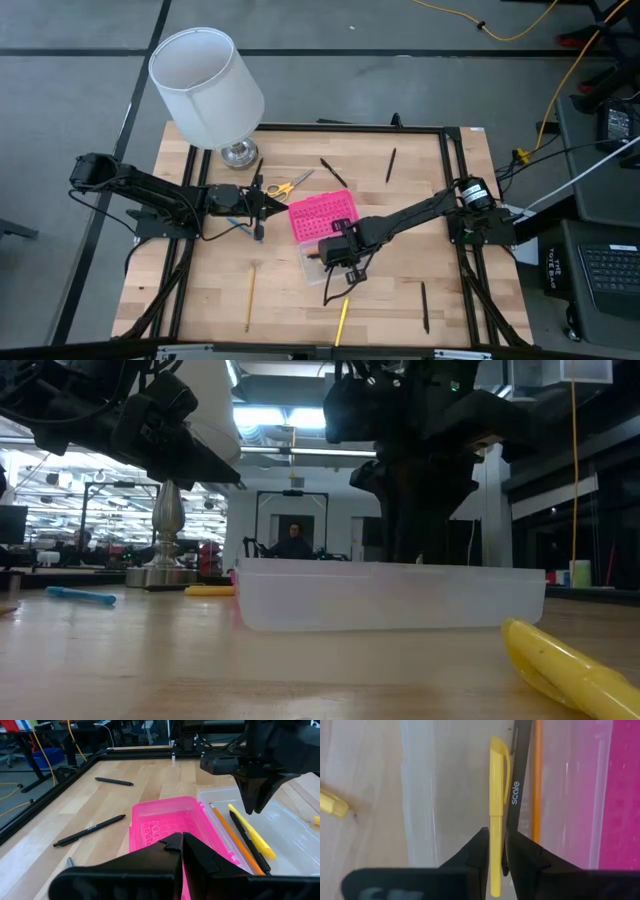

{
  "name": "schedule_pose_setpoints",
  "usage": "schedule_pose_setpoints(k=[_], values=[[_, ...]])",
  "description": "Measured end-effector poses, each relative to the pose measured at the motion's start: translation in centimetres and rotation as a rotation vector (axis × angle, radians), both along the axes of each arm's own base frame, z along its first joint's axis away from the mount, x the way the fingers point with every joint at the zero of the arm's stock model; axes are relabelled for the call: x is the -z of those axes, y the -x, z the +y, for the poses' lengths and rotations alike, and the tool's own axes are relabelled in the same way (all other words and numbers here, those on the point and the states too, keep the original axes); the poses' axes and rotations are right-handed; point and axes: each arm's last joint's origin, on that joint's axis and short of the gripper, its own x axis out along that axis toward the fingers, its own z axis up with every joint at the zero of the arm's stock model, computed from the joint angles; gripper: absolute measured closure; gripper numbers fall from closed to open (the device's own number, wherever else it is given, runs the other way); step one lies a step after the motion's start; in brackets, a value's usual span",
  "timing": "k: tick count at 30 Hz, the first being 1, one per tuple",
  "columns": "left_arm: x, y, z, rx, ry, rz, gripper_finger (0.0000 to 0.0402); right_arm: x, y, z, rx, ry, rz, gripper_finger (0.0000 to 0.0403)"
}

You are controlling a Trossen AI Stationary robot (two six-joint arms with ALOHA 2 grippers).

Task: Pick & place school supplies into a supply box
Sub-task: Put the yellow pen into the pink supply box, then put the black pen into the pink supply box

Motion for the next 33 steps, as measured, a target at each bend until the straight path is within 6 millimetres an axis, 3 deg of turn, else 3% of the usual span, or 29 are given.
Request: schedule_pose_setpoints(k=[5,13,17,26,33], values=[[0.0,0.0,0.0,0.000,0.000,0.000,0.0397,-1.3,0.6,-0.2,-0.018,0.004,0.001,0.0334],[0.0,0.0,0.0,0.000,0.000,0.003,0.0398,-7.5,2.7,-2.3,0.003,-0.012,-0.132,0.0334],[0.0,0.0,0.0,0.000,0.000,0.002,0.0398,-9.3,3.9,-4.0,0.053,0.051,-0.191,0.0334],[0.0,0.0,0.0,0.000,0.000,0.000,0.0398,-9.3,7.4,-9.6,0.260,0.109,-0.220,0.0334],[0.0,0.0,0.0,-0.001,0.000,0.000,0.0398,-8.1,8.9,-14.4,0.441,0.116,-0.249,0.0334]])
